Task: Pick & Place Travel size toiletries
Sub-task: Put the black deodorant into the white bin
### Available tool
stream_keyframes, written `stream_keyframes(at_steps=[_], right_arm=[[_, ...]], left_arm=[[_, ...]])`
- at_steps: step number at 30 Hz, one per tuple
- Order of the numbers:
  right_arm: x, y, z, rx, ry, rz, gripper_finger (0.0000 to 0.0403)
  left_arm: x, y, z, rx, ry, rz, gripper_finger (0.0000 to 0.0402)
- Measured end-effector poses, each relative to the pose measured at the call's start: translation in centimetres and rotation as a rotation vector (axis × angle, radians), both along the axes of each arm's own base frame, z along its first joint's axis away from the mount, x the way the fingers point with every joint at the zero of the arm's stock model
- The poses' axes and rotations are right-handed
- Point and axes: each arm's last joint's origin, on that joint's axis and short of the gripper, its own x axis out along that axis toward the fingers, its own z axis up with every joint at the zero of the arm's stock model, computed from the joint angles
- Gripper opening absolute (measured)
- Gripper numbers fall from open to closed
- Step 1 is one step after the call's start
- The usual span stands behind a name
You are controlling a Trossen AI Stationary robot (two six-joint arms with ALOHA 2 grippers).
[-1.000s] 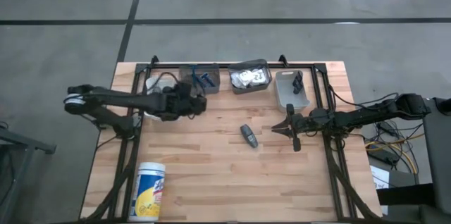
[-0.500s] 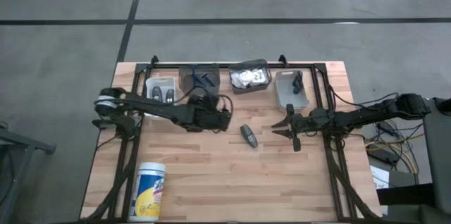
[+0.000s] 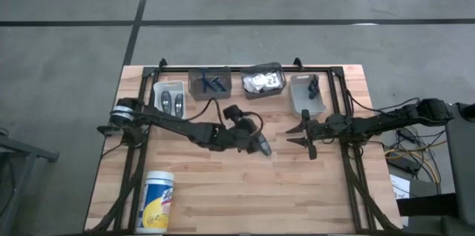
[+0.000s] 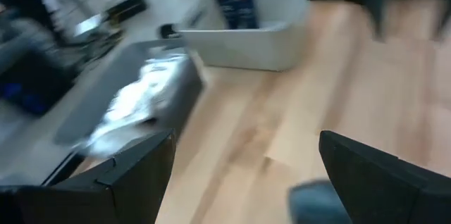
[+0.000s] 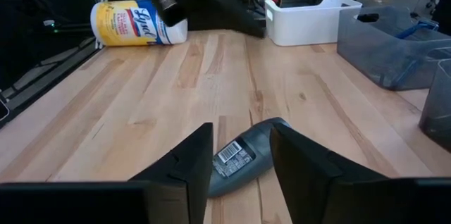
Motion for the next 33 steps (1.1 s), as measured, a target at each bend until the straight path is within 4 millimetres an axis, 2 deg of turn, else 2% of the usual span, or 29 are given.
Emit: stream_keyframes(at_steps=[6, 16, 24, 33], right_arm=[[0.0, 0.0, 0.0, 0.000, 0.000, 0.000, 0.0152], [0.0, 0.0, 0.0, 0.004, 0.000, -0.001, 0.0171], [0.0, 0.0, 0.0, 0.004, 0.000, -0.001, 0.0188], [0.0, 0.0, 0.0, 0.003, 0.000, -0.001, 0.0199]], left_arm=[[0.4, -0.4, 0.3, -0.011, 0.011, -0.128, 0.0353], [0.8, 0.1, 0.7, -0.095, -0.082, -0.121, 0.0353], [0.9, -0.6, 0.6, -0.175, -0.058, -0.314, 0.0353], [0.9, -0.9, -0.1, -0.095, 0.024, -0.398, 0.0353]])
